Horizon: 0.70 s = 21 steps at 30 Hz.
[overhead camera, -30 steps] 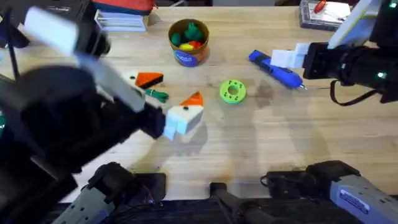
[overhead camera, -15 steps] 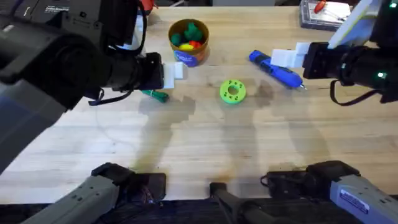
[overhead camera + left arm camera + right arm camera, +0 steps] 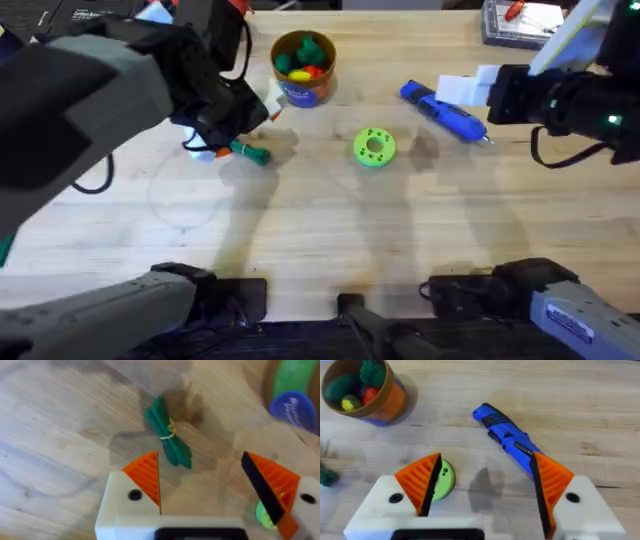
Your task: Pick up the gripper from the table and insert it into the empty holder that is missing its gripper. Then pick up a screw, insert it into the mounting hole, and use the screwdriver to tighten it. Finally, clean up the table by picking up the vegetable and placing it into the bucket.
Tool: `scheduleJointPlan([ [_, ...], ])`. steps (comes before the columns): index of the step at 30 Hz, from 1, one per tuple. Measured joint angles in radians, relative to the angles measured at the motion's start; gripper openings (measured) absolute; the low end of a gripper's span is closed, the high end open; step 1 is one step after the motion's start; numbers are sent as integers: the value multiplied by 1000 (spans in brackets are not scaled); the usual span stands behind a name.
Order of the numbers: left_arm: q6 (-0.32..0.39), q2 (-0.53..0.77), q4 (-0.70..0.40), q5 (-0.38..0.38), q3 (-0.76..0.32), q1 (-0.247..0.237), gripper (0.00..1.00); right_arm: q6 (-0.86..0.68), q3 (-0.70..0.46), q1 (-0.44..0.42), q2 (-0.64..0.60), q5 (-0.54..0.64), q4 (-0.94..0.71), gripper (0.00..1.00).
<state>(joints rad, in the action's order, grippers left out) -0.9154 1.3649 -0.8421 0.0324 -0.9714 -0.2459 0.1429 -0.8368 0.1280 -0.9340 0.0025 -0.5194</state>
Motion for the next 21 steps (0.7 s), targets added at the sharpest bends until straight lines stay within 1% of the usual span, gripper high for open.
scheduleJointPlan([
  [6,-172,129,5,48,0,10,988,0,0,0,0,0,1,994],
  [9,-232,165,19,65,0,26,875,0,0,0,0,0,1,994],
  [10,-241,170,23,69,0,30,844,0,0,0,0,0,1,994],
  [13,-268,184,28,75,0,39,808,0,0,0,0,0,2,994],
  [19,-285,224,30,77,0,39,800,0,0,0,-2,0,4,994],
  [20,-288,233,35,77,0,39,783,0,0,0,-3,0,4,994],
  [21,-291,242,42,77,0,39,731,0,0,0,-4,0,5,994],
])
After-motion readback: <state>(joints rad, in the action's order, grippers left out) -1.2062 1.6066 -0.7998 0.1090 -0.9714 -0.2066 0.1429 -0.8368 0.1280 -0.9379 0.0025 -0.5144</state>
